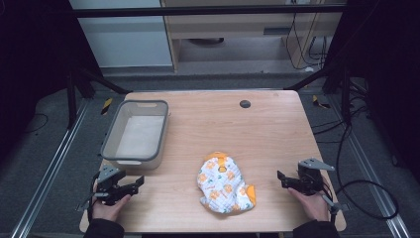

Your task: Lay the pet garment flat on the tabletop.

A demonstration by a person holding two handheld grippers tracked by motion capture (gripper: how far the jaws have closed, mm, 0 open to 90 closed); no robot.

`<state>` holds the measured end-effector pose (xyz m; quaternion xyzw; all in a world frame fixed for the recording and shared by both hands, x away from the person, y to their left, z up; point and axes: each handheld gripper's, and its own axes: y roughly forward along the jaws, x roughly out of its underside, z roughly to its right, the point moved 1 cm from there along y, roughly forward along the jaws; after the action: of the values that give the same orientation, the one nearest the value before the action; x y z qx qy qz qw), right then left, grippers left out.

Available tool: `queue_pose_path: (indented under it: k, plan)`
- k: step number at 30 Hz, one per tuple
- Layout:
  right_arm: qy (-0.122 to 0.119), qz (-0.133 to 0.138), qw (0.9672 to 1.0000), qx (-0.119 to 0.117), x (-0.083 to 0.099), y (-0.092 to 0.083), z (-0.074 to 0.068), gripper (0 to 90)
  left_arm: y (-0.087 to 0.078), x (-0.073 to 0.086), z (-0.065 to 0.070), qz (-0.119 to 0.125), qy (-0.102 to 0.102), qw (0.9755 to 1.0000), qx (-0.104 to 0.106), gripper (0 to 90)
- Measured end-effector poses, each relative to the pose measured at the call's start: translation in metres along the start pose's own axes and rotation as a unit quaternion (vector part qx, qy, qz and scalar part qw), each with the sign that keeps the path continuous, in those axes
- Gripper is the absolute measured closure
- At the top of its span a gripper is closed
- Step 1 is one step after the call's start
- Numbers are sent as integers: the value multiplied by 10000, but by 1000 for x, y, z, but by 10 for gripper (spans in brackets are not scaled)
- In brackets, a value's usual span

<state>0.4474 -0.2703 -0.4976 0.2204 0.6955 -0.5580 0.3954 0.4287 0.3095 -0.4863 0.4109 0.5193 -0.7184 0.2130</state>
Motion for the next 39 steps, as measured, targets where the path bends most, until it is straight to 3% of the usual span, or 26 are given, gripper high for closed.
queue_pose_path:
  k: [13,16,22,31,39]
  plan:
    - [-49,37,9996,-290,-1,-4,-10,151,-13,-3,13,90,-33,9998,201,230]
    - [-45,163,9992,-364,-5,-8,-13,152,-16,-4,19,134,110,9995,267,230]
    - [-116,210,9989,-410,-9,-9,-19,146,-22,-8,26,261,255,9990,254,235]
    - [-86,401,9983,-425,-23,-14,-18,143,-26,-18,27,483,185,9985,179,252]
    - [-76,546,9973,-489,-41,-18,-18,142,-24,-38,36,656,326,9972,167,255]
